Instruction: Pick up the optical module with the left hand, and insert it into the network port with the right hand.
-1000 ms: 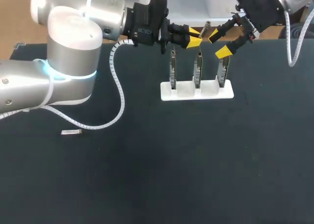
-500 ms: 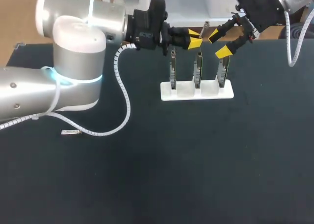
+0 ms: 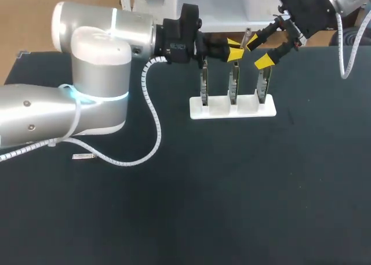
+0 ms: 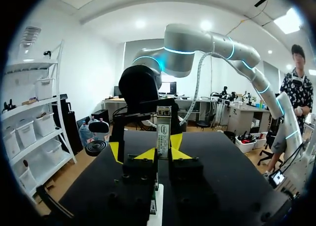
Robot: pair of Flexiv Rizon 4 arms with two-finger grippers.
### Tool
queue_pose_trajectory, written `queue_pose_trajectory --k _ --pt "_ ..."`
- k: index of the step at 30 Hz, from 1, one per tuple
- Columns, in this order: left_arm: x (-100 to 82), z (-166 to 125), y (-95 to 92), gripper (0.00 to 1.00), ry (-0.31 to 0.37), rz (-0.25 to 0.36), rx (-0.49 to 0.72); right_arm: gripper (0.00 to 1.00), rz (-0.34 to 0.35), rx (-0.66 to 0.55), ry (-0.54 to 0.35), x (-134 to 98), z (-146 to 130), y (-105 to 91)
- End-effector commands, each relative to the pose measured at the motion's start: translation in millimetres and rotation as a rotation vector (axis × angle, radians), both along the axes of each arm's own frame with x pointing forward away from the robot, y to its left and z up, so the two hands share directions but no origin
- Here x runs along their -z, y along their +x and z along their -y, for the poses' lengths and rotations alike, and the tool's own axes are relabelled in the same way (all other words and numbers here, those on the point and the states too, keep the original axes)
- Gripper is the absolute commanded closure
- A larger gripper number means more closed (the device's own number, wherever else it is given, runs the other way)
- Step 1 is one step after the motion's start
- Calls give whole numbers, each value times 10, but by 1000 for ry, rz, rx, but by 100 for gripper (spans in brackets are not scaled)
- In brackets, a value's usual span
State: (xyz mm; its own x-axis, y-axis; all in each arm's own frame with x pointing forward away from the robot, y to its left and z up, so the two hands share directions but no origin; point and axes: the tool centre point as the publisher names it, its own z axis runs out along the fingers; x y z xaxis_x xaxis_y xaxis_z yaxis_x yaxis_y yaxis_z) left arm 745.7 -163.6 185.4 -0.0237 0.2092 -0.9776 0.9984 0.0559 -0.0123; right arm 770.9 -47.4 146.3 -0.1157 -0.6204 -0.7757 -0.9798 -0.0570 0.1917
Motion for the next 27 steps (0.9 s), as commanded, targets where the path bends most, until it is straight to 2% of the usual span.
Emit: queue_pose_trajectory --k 1,16,27 --pt "21 32 64 100 -2 -3 9 0 0 0 1 1 0 0" --pt "45 -15 177 100 0 -17 -17 0 0 0 1 1 0 0" --pt "142 -67 176 100 -5 -64 -30 0 0 0 1 1 0 0"
